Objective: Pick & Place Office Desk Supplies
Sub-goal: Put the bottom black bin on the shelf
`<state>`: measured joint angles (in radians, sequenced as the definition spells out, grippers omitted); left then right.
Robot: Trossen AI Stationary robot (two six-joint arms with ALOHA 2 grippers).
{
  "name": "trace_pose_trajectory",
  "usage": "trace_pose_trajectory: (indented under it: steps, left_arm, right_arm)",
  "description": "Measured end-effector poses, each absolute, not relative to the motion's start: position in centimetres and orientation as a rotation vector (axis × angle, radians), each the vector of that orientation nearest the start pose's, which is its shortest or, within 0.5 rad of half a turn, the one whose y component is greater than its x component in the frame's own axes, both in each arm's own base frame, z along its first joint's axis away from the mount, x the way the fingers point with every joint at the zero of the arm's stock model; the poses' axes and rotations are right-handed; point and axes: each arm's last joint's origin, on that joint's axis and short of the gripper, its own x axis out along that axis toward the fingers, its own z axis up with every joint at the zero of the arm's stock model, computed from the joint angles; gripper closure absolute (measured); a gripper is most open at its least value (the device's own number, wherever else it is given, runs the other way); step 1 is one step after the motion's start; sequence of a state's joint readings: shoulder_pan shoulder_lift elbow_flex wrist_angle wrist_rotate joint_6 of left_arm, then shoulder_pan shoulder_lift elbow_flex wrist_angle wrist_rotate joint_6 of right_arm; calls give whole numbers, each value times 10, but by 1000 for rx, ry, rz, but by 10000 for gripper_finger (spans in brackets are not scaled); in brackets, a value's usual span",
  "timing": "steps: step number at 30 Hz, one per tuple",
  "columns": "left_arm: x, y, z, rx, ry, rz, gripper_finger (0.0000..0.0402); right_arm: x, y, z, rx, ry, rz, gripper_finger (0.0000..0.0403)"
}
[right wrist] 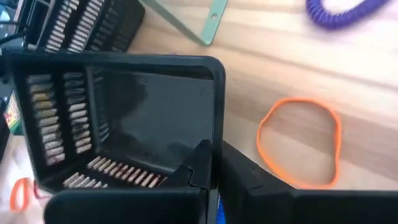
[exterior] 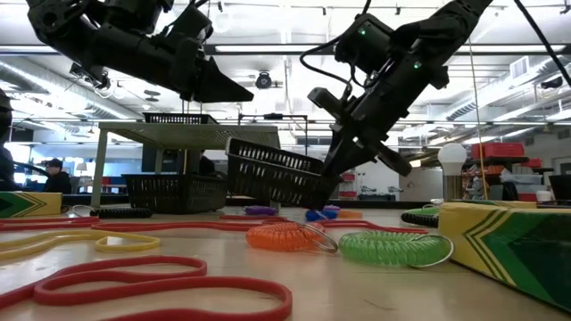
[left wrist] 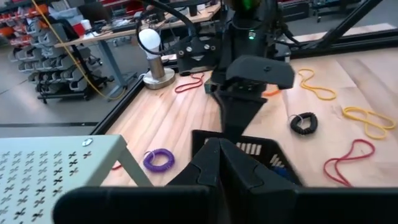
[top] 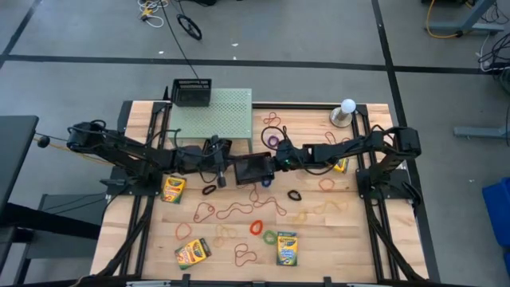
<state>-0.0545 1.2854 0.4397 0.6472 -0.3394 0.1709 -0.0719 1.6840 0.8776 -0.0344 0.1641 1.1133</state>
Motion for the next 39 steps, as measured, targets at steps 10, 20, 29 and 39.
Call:
trace_pose_trajectory:
  steps: [10, 20, 29, 39]
  left_arm:
    - [247, -7, 194, 54, 200, 146, 392]
    - [246, -25, 195, 11, 194, 66, 392]
    - [244, -44, 197, -37, 168, 59, 393]
    - [245, -51, 206, -197, 106, -10, 391]
  right_arm:
    - [327, -28, 160, 944, 599, -676, 360]
    - [328, -18, 160, 899, 648, -585, 313]
    - [301, -16, 189, 552, 794, -493, 296]
    - [260, 3, 188, 252, 690, -288, 371]
